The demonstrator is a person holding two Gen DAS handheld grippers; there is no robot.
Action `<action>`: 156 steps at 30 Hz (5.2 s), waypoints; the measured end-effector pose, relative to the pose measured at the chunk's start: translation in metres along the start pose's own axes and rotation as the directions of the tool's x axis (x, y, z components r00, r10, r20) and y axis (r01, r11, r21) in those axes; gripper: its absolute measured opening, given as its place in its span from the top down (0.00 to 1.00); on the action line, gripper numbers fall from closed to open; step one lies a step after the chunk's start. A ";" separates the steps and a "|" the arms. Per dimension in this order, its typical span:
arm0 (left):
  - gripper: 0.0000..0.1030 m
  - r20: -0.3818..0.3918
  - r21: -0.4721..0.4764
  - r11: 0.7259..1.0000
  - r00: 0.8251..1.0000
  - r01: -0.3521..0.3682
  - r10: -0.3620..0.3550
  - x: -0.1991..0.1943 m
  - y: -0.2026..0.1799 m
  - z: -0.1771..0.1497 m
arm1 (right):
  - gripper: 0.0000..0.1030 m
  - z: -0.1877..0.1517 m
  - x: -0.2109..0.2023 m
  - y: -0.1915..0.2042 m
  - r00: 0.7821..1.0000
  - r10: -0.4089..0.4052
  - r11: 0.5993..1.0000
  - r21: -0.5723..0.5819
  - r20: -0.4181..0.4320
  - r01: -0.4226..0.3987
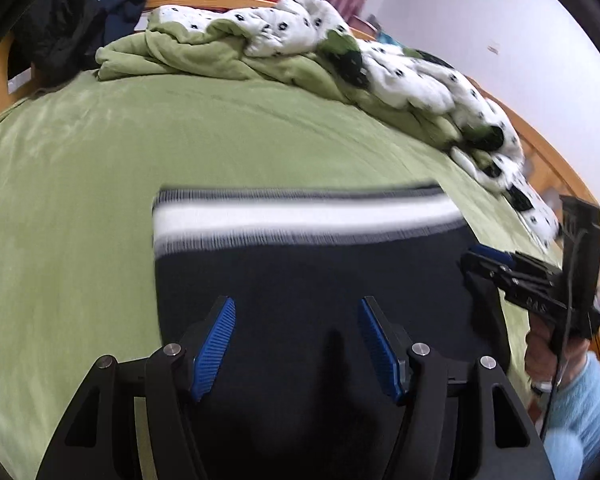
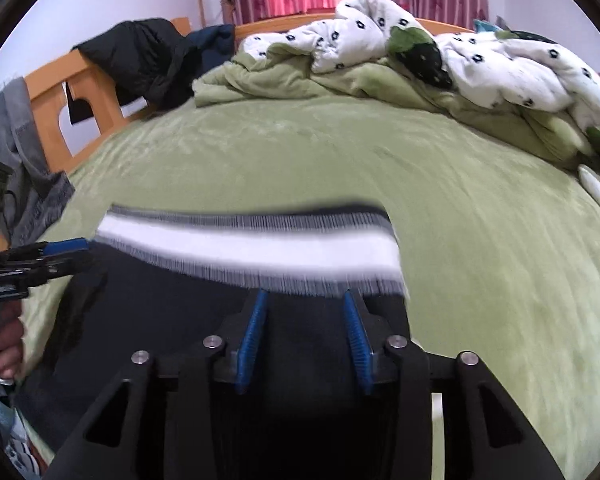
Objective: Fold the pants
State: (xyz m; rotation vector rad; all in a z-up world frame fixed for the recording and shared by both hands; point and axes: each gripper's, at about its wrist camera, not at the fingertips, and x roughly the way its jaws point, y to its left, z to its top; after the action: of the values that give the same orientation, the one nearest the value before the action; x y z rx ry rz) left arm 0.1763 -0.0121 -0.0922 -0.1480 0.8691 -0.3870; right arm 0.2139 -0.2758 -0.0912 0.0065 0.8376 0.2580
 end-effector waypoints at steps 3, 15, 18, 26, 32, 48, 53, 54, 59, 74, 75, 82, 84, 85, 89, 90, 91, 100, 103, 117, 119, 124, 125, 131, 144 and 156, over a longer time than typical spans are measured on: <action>0.40 -0.035 0.010 0.999 0.999 -0.039 0.039 -0.018 -0.001 -0.029 | 0.61 -0.031 -0.023 -0.004 1.000 -0.017 1.000 0.020 -0.025 0.018; 0.37 -0.058 0.212 0.973 0.992 -0.096 0.110 -0.075 -0.037 -0.128 | 0.61 -0.101 -0.111 -0.034 0.998 -0.025 0.973 0.227 -0.049 0.036; 0.37 -0.057 0.311 0.929 0.971 -0.202 0.231 -0.058 -0.054 -0.132 | 0.60 -0.094 -0.135 -0.012 0.990 -0.143 0.979 0.145 0.004 0.141; 0.57 0.040 0.383 0.843 0.919 -0.377 0.392 -0.042 -0.068 -0.134 | 0.51 -0.088 -0.167 0.020 0.990 -0.136 0.987 0.092 0.023 0.133; 0.80 0.060 0.132 0.945 0.954 -0.301 0.295 -0.065 -0.035 -0.134 | 0.51 -0.092 -0.161 0.022 0.988 -0.154 0.986 0.064 -0.028 0.156; 0.42 0.096 -0.022 0.995 0.991 -0.096 0.098 -0.112 -0.013 -0.098 | 0.51 -0.084 -0.137 0.001 0.995 0.084 0.994 0.075 -0.058 -0.080; 0.42 0.057 0.026 0.996 0.995 -0.085 0.083 -0.057 -0.025 -0.068 | 0.51 -0.066 -0.102 0.018 0.985 0.155 0.985 -0.059 -0.078 -0.160; 0.42 0.022 0.034 0.996 0.997 -0.081 0.081 -0.045 -0.026 -0.071 | 0.51 -0.065 -0.094 0.021 0.982 0.162 0.982 -0.082 -0.093 -0.170; 0.34 0.026 0.081 0.989 0.992 -0.126 0.124 -0.041 -0.022 -0.102 | 0.54 -0.087 -0.046 0.001 0.966 0.121 0.987 -0.075 -0.227 -0.142; 0.34 -0.085 -0.100 0.984 0.986 -0.150 0.142 -0.048 -0.003 -0.096 | 0.53 -0.090 -0.047 -0.020 0.986 0.120 0.993 0.031 -0.114 -0.117; 0.34 -0.086 -0.104 0.983 0.986 -0.150 0.141 -0.051 -0.003 -0.096 | 0.53 -0.090 -0.050 -0.021 0.987 0.107 0.994 0.028 -0.118 -0.104; 0.34 -0.042 -0.103 0.984 0.989 -0.148 0.144 -0.083 -0.014 -0.091 | 0.53 -0.091 -0.090 -0.027 0.988 0.070 0.992 0.110 -0.139 -0.055; 0.34 -0.025 -0.093 0.985 0.989 -0.149 0.147 -0.094 -0.021 -0.091 | 0.52 -0.089 -0.107 -0.022 0.992 0.059 0.992 0.115 -0.112 -0.046; 0.34 -0.018 -0.084 0.985 0.988 -0.153 0.152 -0.100 -0.025 -0.089 | 0.49 -0.090 -0.114 -0.019 0.993 0.055 0.992 0.118 -0.102 -0.043; 0.34 0.017 -0.069 0.987 0.989 -0.147 0.149 -0.122 -0.036 -0.084 | 0.49 -0.084 -0.138 -0.010 0.997 0.045 0.990 0.139 -0.065 -0.036; 0.34 0.027 -0.068 0.987 0.989 -0.144 0.146 -0.128 -0.039 -0.083 | 0.49 -0.082 -0.144 -0.007 0.997 0.046 0.989 0.146 -0.059 -0.037; 0.34 0.038 -0.068 0.988 0.989 -0.140 0.143 -0.133 -0.041 -0.081 | 0.48 -0.081 -0.150 -0.004 0.998 0.047 0.987 0.154 -0.051 -0.038; 0.34 0.137 -0.074 0.989 0.981 -0.127 0.136 -0.161 -0.079 -0.076 | 0.41 -0.077 -0.202 0.018 0.999 0.021 0.970 0.242 0.038 -0.030; 0.33 0.169 -0.071 0.987 0.974 -0.142 0.152 -0.165 -0.088 -0.085 | 0.38 -0.080 -0.216 0.030 0.998 -0.007 0.973 0.232 0.066 -0.008; 0.26 0.172 -0.113 0.980 0.968 -0.163 0.181 -0.184 -0.080 -0.119 | 0.03 -0.127 -0.244 0.072 0.980 -0.111 0.988 0.126 0.163 0.091; 0.26 0.171 -0.135 0.977 0.968 -0.163 0.185 -0.183 -0.076 -0.122 | 0.03 -0.129 -0.244 0.069 0.982 -0.106 0.986 0.144 0.156 0.084; 0.26 0.162 -0.146 0.965 0.957 -0.218 0.241 -0.178 -0.077 -0.121 | 0.03 -0.132 -0.237 0.061 0.991 -0.080 0.981 0.187 0.110 0.058; 0.26 0.158 -0.139 0.965 0.956 -0.225 0.245 -0.177 -0.078 -0.120 | 0.03 -0.132 -0.237 0.060 0.990 -0.085 0.980 0.190 0.110 0.063; 0.26 0.157 -0.136 0.960 0.952 -0.244 0.264 -0.176 -0.082 -0.122 | 0.03 -0.133 -0.236 0.058 0.989 -0.111 0.978 0.186 0.101 0.091; 0.26 0.152 -0.150 0.964 0.958 -0.219 0.242 -0.177 -0.077 -0.122 | 0.03 -0.134 -0.233 0.051 0.992 -0.104 0.971 0.226 0.076 0.084; 0.26 0.146 -0.173 0.967 0.966 -0.186 0.212 -0.178 -0.069 -0.122 | 0.03 -0.134 -0.231 0.049 0.991 -0.109 0.970 0.225 0.072 0.090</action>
State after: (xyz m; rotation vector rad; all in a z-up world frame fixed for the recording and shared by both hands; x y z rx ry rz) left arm -0.0394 -0.0028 -0.0242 -0.2335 0.7434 -0.1143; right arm -0.0439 -0.2937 -0.0062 0.1823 0.7769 0.0685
